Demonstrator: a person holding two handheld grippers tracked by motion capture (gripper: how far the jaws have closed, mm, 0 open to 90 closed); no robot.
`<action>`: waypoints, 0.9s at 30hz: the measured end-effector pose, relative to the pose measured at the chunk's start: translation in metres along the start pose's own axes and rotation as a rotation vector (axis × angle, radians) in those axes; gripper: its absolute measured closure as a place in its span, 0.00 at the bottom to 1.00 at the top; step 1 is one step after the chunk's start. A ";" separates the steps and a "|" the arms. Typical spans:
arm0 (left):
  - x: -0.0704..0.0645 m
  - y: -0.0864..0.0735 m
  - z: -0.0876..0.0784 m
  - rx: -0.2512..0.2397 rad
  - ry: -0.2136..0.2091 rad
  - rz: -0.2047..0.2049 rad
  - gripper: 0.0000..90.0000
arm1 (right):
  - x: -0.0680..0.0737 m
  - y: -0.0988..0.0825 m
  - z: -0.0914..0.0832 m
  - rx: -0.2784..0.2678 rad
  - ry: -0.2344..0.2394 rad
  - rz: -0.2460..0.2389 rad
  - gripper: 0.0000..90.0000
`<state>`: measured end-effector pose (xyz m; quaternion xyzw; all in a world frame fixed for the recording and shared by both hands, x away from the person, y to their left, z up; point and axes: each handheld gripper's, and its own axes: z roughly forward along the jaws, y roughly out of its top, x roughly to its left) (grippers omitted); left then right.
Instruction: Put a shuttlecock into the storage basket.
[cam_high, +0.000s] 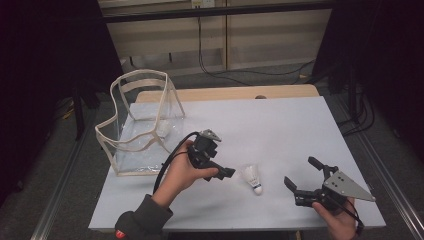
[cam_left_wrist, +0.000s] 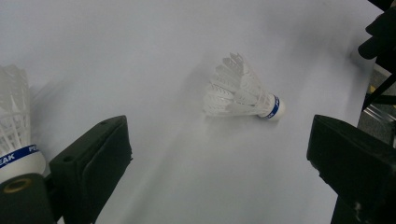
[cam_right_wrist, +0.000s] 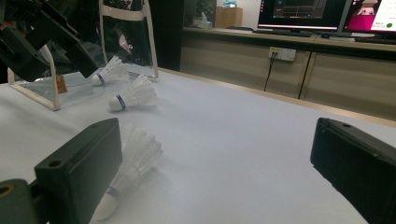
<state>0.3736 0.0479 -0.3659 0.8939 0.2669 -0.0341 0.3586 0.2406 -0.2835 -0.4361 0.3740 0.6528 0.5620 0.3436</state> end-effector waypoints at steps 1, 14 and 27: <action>-0.001 0.000 0.000 -0.002 -0.001 0.001 0.07 | 0.000 0.000 0.000 0.000 0.001 -0.001 0.02; -0.004 0.000 0.006 -0.002 -0.013 0.027 0.07 | 0.001 0.000 0.001 0.001 0.002 -0.003 0.02; -0.008 0.001 0.018 0.001 -0.035 0.059 0.07 | 0.001 0.000 0.000 -0.001 0.003 -0.004 0.02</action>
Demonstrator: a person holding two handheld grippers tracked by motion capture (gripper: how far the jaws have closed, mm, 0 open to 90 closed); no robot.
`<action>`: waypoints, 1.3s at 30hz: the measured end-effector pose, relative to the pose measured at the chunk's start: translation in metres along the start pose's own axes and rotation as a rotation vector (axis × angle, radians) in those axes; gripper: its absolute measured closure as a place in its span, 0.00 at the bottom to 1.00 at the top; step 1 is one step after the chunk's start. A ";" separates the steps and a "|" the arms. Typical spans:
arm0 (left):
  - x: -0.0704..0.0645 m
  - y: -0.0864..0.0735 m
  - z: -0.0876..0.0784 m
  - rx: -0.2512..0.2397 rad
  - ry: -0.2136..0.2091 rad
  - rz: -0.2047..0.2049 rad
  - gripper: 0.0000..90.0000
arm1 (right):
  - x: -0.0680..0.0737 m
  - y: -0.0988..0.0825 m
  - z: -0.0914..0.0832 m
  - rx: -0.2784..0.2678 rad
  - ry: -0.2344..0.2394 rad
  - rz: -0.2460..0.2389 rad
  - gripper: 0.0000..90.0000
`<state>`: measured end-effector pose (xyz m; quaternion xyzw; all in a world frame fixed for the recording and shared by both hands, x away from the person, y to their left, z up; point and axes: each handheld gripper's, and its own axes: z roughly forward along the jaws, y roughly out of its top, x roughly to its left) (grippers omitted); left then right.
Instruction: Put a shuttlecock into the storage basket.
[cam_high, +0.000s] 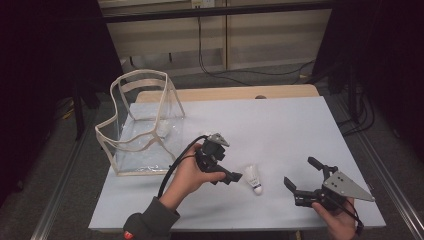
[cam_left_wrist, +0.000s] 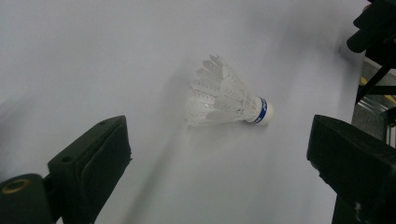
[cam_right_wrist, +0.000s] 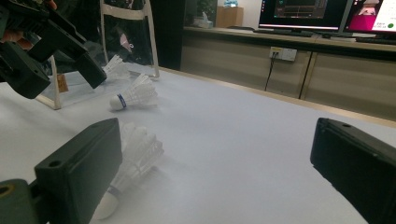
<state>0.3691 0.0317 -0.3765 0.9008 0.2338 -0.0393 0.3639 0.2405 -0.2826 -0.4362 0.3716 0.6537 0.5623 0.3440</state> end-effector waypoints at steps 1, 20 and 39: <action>0.000 0.000 0.000 0.000 -0.002 -0.002 0.07 | 0.000 0.000 0.000 0.000 0.000 0.001 0.02; -0.003 0.000 0.015 0.010 -0.007 0.003 0.07 | 0.000 0.000 0.000 0.003 0.001 -0.002 0.03; -0.006 0.003 0.031 0.035 -0.021 0.046 0.15 | 0.000 0.000 0.000 0.000 0.001 -0.002 0.03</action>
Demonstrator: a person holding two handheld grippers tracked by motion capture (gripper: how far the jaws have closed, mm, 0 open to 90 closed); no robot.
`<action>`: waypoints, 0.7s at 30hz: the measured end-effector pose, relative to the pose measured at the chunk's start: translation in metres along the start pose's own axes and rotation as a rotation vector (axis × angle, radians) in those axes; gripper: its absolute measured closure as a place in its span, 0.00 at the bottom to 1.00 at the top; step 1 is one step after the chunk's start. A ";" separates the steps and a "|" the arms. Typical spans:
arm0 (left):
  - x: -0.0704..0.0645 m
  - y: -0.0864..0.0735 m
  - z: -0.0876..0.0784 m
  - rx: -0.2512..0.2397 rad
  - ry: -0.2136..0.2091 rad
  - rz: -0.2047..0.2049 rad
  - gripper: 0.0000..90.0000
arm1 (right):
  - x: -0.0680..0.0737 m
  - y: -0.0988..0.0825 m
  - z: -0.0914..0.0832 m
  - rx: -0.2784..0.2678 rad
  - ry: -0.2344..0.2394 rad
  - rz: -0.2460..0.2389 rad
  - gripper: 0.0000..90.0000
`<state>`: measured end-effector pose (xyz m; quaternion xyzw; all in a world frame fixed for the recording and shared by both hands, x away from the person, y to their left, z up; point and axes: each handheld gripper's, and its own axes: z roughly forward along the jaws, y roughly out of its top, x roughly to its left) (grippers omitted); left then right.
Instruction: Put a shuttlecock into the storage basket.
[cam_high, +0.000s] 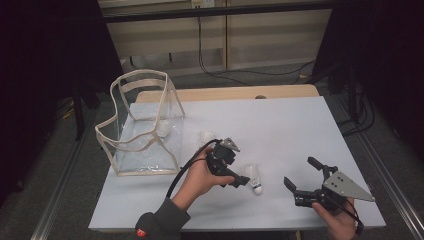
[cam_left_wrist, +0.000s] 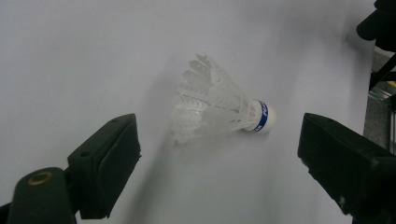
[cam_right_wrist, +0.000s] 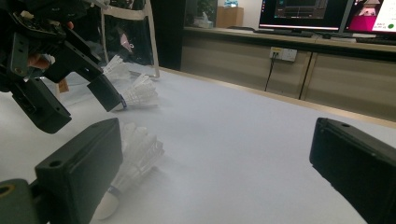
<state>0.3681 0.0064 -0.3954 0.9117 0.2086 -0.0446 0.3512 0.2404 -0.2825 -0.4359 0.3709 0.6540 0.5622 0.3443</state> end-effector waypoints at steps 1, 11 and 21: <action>0.000 0.000 0.001 0.003 0.003 0.004 0.15 | 0.000 0.000 0.000 0.001 0.000 0.000 0.03; 0.001 0.002 0.010 0.003 -0.002 0.023 0.22 | 0.000 0.000 0.000 0.001 0.001 0.000 0.03; 0.002 0.004 0.020 -0.007 -0.023 0.030 0.34 | 0.000 0.000 0.000 0.002 0.002 0.003 0.03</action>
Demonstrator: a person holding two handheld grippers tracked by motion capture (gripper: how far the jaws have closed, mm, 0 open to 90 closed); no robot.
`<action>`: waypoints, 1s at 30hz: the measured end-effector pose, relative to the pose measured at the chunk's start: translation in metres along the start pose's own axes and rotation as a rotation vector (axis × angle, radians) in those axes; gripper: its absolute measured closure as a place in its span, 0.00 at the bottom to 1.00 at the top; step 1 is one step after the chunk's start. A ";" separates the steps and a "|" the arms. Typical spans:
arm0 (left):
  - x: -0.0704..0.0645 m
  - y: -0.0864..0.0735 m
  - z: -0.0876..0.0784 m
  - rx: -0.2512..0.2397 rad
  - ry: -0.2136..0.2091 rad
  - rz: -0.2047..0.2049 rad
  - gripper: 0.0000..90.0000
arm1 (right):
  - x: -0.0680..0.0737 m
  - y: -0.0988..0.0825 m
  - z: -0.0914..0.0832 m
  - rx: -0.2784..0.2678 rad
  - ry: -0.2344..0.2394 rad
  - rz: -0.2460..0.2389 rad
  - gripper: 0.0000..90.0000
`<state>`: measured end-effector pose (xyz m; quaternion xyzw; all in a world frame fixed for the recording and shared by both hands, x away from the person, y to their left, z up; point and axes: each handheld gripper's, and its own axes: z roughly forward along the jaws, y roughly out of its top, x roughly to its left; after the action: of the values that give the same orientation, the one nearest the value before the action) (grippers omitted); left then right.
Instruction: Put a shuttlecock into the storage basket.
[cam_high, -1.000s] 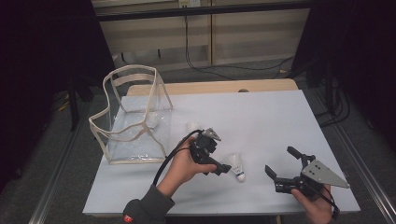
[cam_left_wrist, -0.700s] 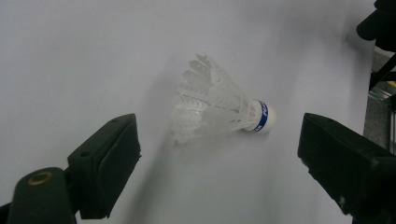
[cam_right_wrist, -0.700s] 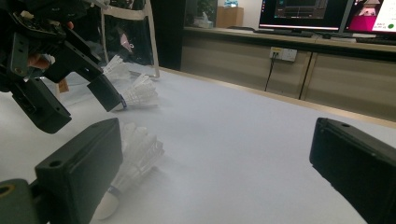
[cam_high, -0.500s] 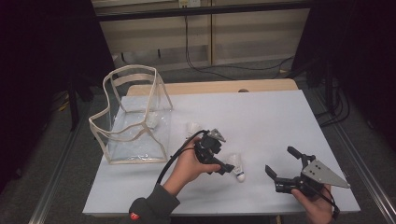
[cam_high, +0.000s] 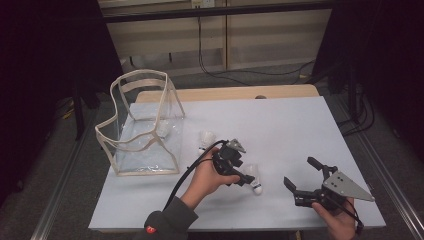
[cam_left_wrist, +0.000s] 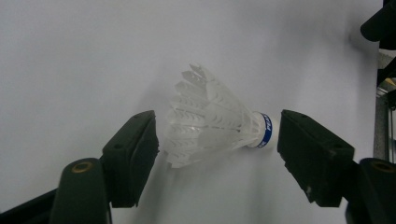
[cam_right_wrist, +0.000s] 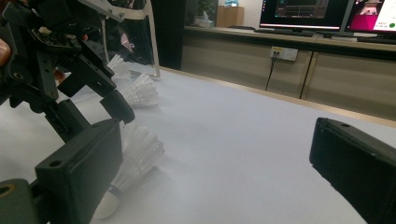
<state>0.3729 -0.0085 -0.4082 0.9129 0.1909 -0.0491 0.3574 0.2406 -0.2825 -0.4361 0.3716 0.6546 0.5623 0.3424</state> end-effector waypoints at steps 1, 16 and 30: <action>0.000 0.000 0.001 -0.001 -0.004 0.001 0.35 | 0.000 0.000 0.000 0.001 0.000 0.000 0.03; 0.001 0.002 0.014 0.015 -0.050 0.022 0.57 | 0.000 0.000 0.000 0.005 0.004 0.000 0.03; -0.007 0.001 0.024 0.059 -0.141 0.001 0.80 | 0.000 0.000 0.001 0.006 0.003 -0.001 0.03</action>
<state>0.3683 -0.0273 -0.4239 0.9174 0.1632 -0.1189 0.3429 0.2412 -0.2817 -0.4366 0.3713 0.6571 0.5605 0.3407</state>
